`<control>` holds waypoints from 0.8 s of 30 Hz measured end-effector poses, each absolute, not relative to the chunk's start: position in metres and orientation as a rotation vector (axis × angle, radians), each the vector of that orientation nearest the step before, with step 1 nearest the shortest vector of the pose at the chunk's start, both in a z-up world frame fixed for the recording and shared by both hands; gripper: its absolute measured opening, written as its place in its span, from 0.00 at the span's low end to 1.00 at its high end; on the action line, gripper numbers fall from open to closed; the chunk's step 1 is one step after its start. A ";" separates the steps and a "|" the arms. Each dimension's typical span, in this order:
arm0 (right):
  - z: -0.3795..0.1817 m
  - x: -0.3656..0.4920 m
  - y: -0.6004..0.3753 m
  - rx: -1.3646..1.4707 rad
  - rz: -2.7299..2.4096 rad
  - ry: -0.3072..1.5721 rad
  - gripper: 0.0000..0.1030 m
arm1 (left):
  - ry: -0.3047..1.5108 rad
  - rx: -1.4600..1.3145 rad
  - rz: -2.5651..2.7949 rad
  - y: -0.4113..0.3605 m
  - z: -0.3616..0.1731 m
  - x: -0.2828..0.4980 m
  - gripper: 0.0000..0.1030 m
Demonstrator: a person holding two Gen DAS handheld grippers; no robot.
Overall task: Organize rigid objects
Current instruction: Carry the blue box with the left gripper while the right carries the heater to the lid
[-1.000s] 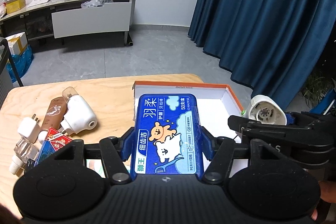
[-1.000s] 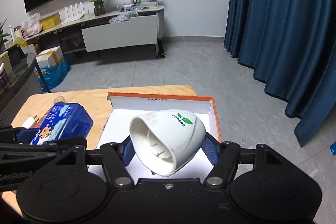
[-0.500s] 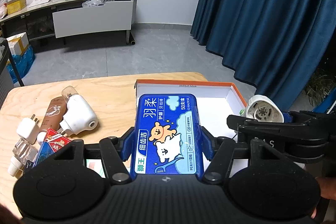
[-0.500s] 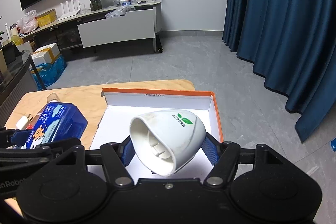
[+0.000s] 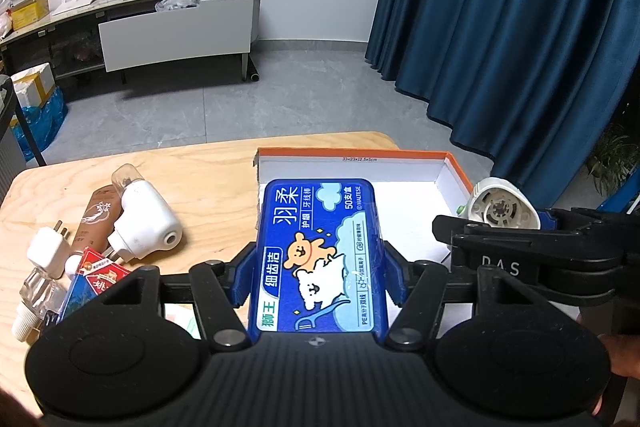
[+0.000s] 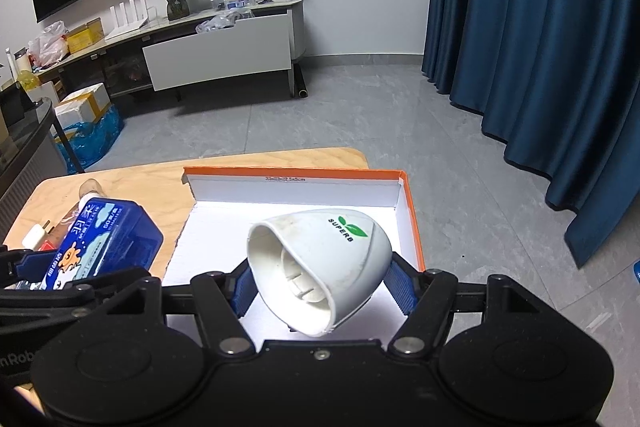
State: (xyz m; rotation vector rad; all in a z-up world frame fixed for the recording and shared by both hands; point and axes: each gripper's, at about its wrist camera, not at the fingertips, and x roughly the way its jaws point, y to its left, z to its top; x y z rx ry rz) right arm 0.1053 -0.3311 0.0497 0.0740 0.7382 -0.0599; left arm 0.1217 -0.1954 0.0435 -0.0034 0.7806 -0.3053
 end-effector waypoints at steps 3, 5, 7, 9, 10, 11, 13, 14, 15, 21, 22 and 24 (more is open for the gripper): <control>0.047 0.108 -0.332 0.079 -0.058 0.740 0.77 | 0.781 0.005 -0.302 -0.197 0.044 0.123 0.61; 0.045 0.110 -0.333 0.077 -0.061 0.743 0.77 | 0.784 0.003 -0.304 -0.198 0.042 0.125 0.61; 0.044 0.111 -0.333 0.081 -0.061 0.747 0.77 | 0.785 0.005 -0.299 -0.199 0.041 0.126 0.61; 0.043 0.112 -0.335 0.081 -0.060 0.748 0.77 | 0.790 0.001 -0.301 -0.199 0.040 0.127 0.61; 0.042 0.113 -0.336 0.081 -0.061 0.750 0.77 | 0.792 0.001 -0.300 -0.199 0.039 0.128 0.61; 0.041 0.114 -0.337 0.080 -0.062 0.753 0.77 | 0.792 0.005 -0.299 -0.200 0.038 0.128 0.61; 0.039 0.116 -0.337 0.081 -0.066 0.760 0.77 | 0.797 0.004 -0.299 -0.201 0.037 0.130 0.61; 0.037 0.117 -0.338 0.083 -0.065 0.763 0.77 | 0.798 0.004 -0.299 -0.201 0.037 0.130 0.61; 0.036 0.117 -0.339 0.084 -0.064 0.766 0.77 | 0.800 0.005 -0.297 -0.202 0.036 0.131 0.61; 0.033 0.122 -0.342 0.085 -0.066 0.775 0.77 | 0.811 0.005 -0.298 -0.205 0.033 0.136 0.61; 0.032 0.123 -0.343 0.085 -0.067 0.776 0.77 | 0.812 0.005 -0.299 -0.206 0.032 0.136 0.61; 0.032 0.125 -0.342 0.085 -0.070 0.778 0.77 | 0.812 0.007 -0.301 -0.206 0.031 0.137 0.61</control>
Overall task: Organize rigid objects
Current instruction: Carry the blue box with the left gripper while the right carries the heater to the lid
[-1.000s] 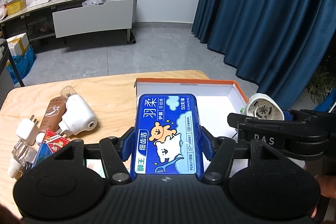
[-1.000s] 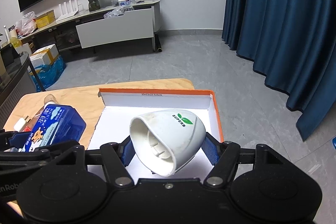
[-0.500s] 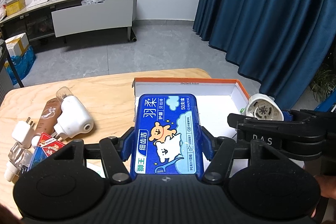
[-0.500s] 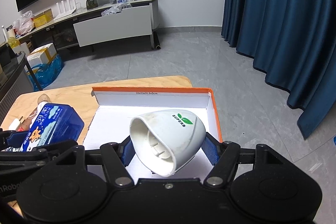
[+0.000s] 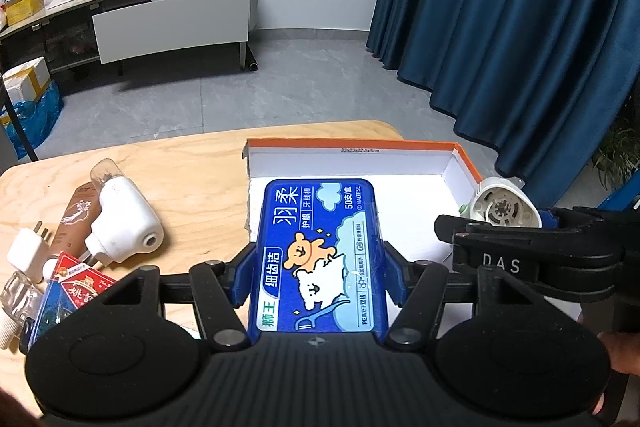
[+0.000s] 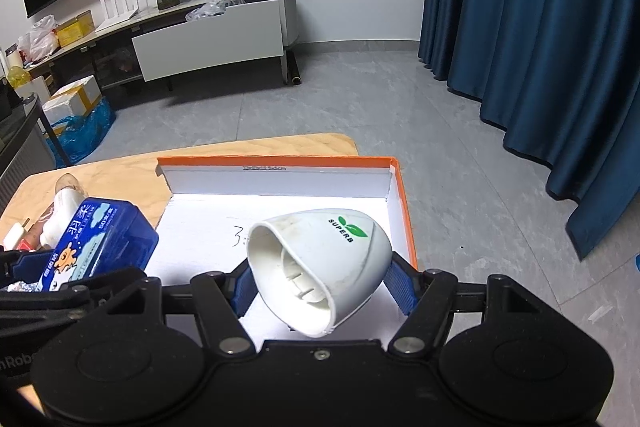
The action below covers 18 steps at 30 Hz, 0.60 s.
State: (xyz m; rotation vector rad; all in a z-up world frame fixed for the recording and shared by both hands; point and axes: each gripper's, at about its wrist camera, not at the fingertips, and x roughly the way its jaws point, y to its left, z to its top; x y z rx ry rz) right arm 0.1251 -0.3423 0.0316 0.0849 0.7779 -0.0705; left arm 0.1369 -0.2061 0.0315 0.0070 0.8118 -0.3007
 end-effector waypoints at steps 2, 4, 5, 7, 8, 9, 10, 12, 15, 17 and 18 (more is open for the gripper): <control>0.032 0.127 -0.342 0.085 -0.070 0.779 0.77 | 0.810 0.008 -0.300 -0.206 0.031 0.138 0.61; 0.031 0.127 -0.343 0.083 -0.071 0.778 0.77 | 0.810 0.008 -0.302 -0.207 0.030 0.138 0.61; 0.031 0.128 -0.343 0.084 -0.071 0.777 0.77 | 0.809 0.008 -0.303 -0.207 0.030 0.139 0.61; 0.031 0.129 -0.345 0.085 -0.070 0.774 0.77 | 0.803 0.016 -0.306 -0.209 0.029 0.140 0.61; 0.031 0.131 -0.345 0.083 -0.071 0.775 0.77 | 0.801 0.018 -0.307 -0.210 0.028 0.140 0.61; 0.030 0.133 -0.345 0.080 -0.074 0.779 0.77 | 0.801 0.019 -0.308 -0.210 0.027 0.142 0.61; 0.030 0.135 -0.347 0.079 -0.076 0.784 0.77 | 0.802 0.021 -0.306 -0.211 0.026 0.143 0.61; 0.028 0.139 -0.348 0.087 -0.076 0.794 0.77 | 0.803 0.025 -0.309 -0.215 0.025 0.145 0.61; 0.024 0.146 -0.352 0.099 -0.062 0.806 0.77 | 0.807 0.029 -0.312 -0.220 0.023 0.149 0.61; 0.022 0.150 -0.354 0.097 -0.063 0.811 0.77 | 0.810 0.028 -0.315 -0.223 0.021 0.151 0.61; 0.022 0.153 -0.356 0.099 -0.063 0.811 0.77 | 0.812 0.028 -0.315 -0.224 0.020 0.153 0.61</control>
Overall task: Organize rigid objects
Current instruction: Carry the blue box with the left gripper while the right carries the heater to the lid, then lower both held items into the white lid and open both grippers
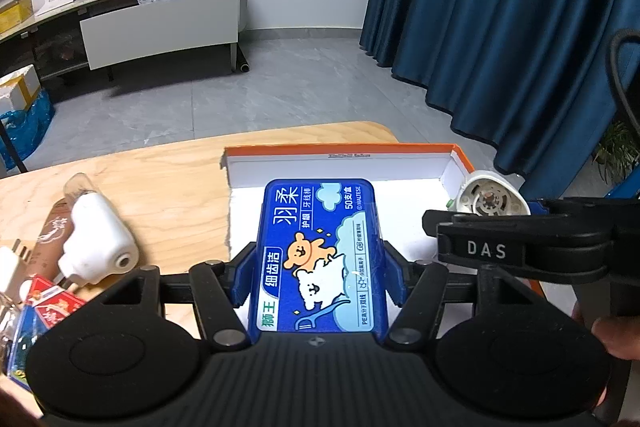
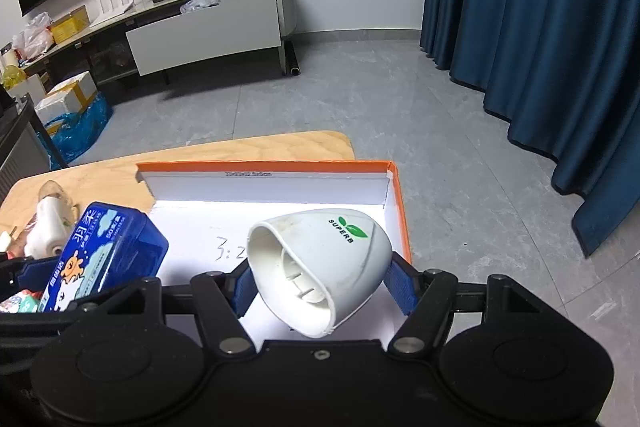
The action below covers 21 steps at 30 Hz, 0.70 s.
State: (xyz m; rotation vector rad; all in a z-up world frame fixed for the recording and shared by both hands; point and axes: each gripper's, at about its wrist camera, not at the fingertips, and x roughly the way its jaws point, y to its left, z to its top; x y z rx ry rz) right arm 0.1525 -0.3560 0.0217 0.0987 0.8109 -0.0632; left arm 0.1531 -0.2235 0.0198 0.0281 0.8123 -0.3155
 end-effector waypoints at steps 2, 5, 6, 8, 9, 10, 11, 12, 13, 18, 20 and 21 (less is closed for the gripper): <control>0.020 0.158 -0.359 0.105 -0.058 0.818 0.77 | 0.817 0.027 -0.313 -0.226 0.017 0.157 0.61; 0.017 0.166 -0.362 0.097 -0.054 0.825 0.77 | 0.826 0.034 -0.310 -0.230 0.013 0.162 0.62; 0.017 0.168 -0.363 0.093 -0.050 0.825 0.77 | 0.829 0.035 -0.309 -0.231 0.012 0.165 0.62; 0.016 0.173 -0.363 0.084 -0.052 0.822 0.77 | 0.837 0.029 -0.310 -0.233 0.009 0.169 0.61; 0.015 0.176 -0.363 0.082 -0.052 0.821 0.77 | 0.838 0.031 -0.309 -0.234 0.007 0.171 0.62; 0.015 0.179 -0.364 0.081 -0.056 0.822 0.77 | 0.840 0.032 -0.309 -0.235 0.006 0.174 0.62; 0.014 0.183 -0.365 0.080 -0.057 0.823 0.77 | 0.844 0.030 -0.312 -0.236 0.004 0.177 0.62; 0.014 0.186 -0.365 0.079 -0.056 0.824 0.78 | 0.849 0.024 -0.312 -0.236 0.003 0.179 0.62; 0.013 0.189 -0.365 0.076 -0.050 0.825 0.78 | 0.851 0.019 -0.310 -0.237 0.002 0.181 0.62; 0.023 0.185 -0.369 0.084 -0.069 0.766 0.83 | 0.852 -0.003 -0.330 -0.239 -0.002 0.189 0.62; 0.030 0.177 -0.372 0.097 -0.076 0.734 0.83 | 0.852 -0.011 -0.342 -0.242 -0.003 0.192 0.63; 0.034 0.173 -0.373 0.102 -0.078 0.722 0.83 | 0.851 -0.020 -0.355 -0.243 -0.003 0.192 0.74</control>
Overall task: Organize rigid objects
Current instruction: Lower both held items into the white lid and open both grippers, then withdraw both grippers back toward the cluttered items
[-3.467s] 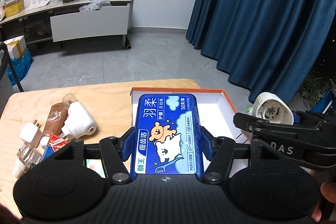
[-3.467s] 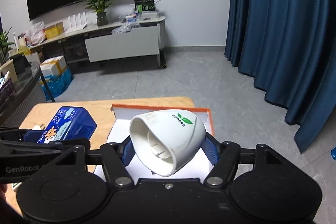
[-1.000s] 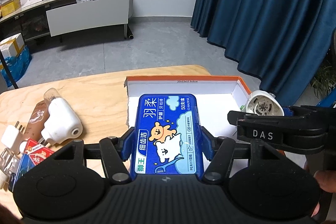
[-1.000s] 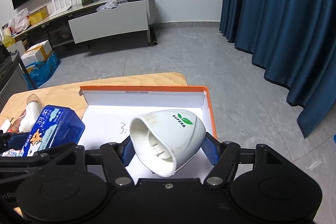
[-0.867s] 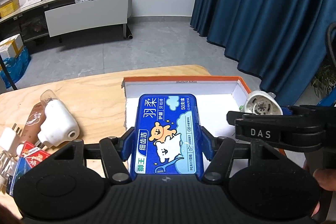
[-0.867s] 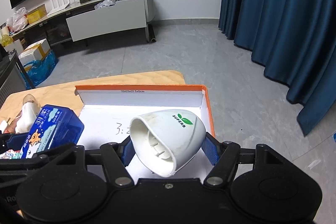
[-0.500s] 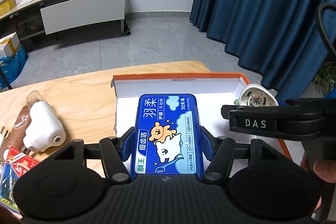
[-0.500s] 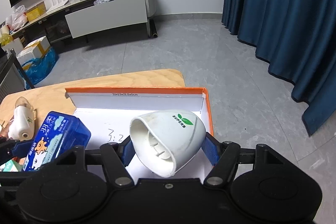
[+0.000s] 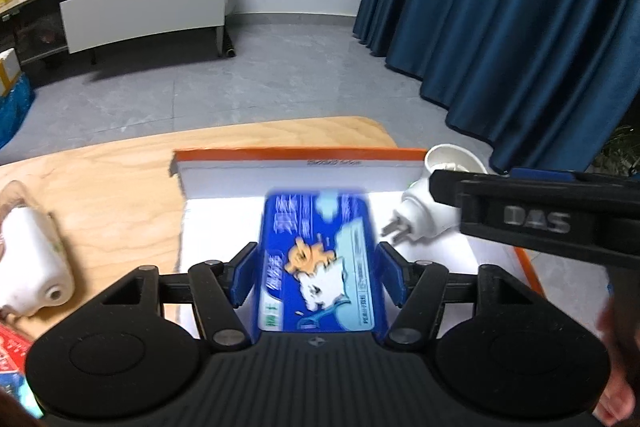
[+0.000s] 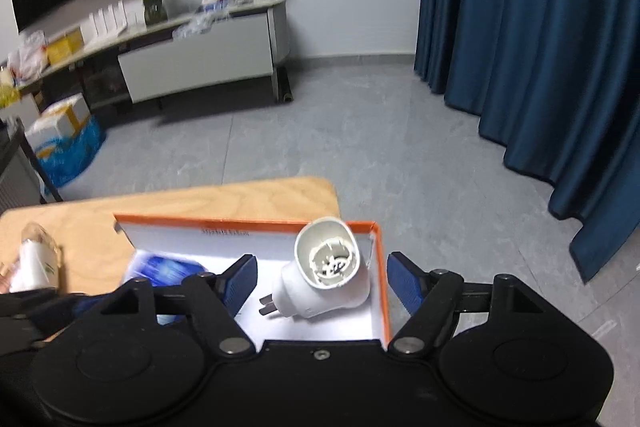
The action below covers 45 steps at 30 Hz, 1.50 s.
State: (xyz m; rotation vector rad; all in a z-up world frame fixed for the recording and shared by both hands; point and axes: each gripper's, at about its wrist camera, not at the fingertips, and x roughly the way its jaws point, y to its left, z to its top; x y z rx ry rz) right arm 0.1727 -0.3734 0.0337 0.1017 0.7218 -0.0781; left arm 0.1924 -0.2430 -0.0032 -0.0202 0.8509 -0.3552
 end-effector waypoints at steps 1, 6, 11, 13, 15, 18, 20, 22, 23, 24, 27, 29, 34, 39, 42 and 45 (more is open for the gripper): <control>0.037 0.169 -0.375 0.102 -0.085 0.709 0.83 | 0.853 -0.031 -0.365 -0.243 -0.003 0.193 0.80; 0.055 0.143 -0.377 0.073 -0.121 0.655 0.85 | 0.831 -0.005 -0.358 -0.244 0.008 0.181 0.88; 0.065 0.117 -0.376 0.112 -0.119 0.639 0.88 | 0.842 0.012 -0.315 -0.234 0.025 0.162 0.93; 0.067 0.106 -0.373 0.117 -0.111 0.637 0.94 | 0.838 0.026 -0.295 -0.227 0.031 0.152 0.97; 0.067 0.096 -0.368 0.115 -0.102 0.643 0.94 | 0.844 0.038 -0.282 -0.218 0.035 0.143 1.00; 0.067 0.084 -0.360 0.133 -0.092 0.657 0.94 | 0.861 0.024 -0.254 -0.202 0.038 0.134 1.00; 0.067 0.077 -0.353 0.147 -0.076 0.669 0.94 | 0.858 0.037 -0.224 -0.195 0.041 0.126 1.00; 0.065 0.070 -0.345 0.143 -0.055 0.679 0.94 | 0.859 0.045 -0.200 -0.186 0.042 0.118 1.00; 0.064 0.067 -0.341 0.138 -0.047 0.684 0.94 | 0.862 0.040 -0.195 -0.180 0.042 0.115 1.00; 0.064 0.065 -0.337 0.137 -0.040 0.687 0.94 | 0.862 0.035 -0.196 -0.175 0.043 0.112 1.00; 0.062 0.059 -0.325 0.138 -0.013 0.699 0.94 | 0.860 0.025 -0.180 -0.163 0.045 0.102 1.00; 0.063 0.056 -0.316 0.133 -0.001 0.701 0.94 | 0.857 0.024 -0.170 -0.159 0.046 0.098 1.00; 0.064 0.051 -0.303 0.115 0.011 0.705 0.94 | 0.852 0.012 -0.151 -0.150 0.046 0.090 0.99; 0.067 0.045 -0.298 0.107 0.017 0.700 0.95 | 0.839 0.009 -0.149 -0.146 0.050 0.083 0.99; 0.067 0.044 -0.297 0.108 0.022 0.704 0.95 | 0.835 0.010 -0.149 -0.143 0.050 0.081 0.99; 0.067 0.043 -0.294 0.103 0.028 0.709 0.95 | 0.830 0.015 -0.143 -0.141 0.051 0.078 0.99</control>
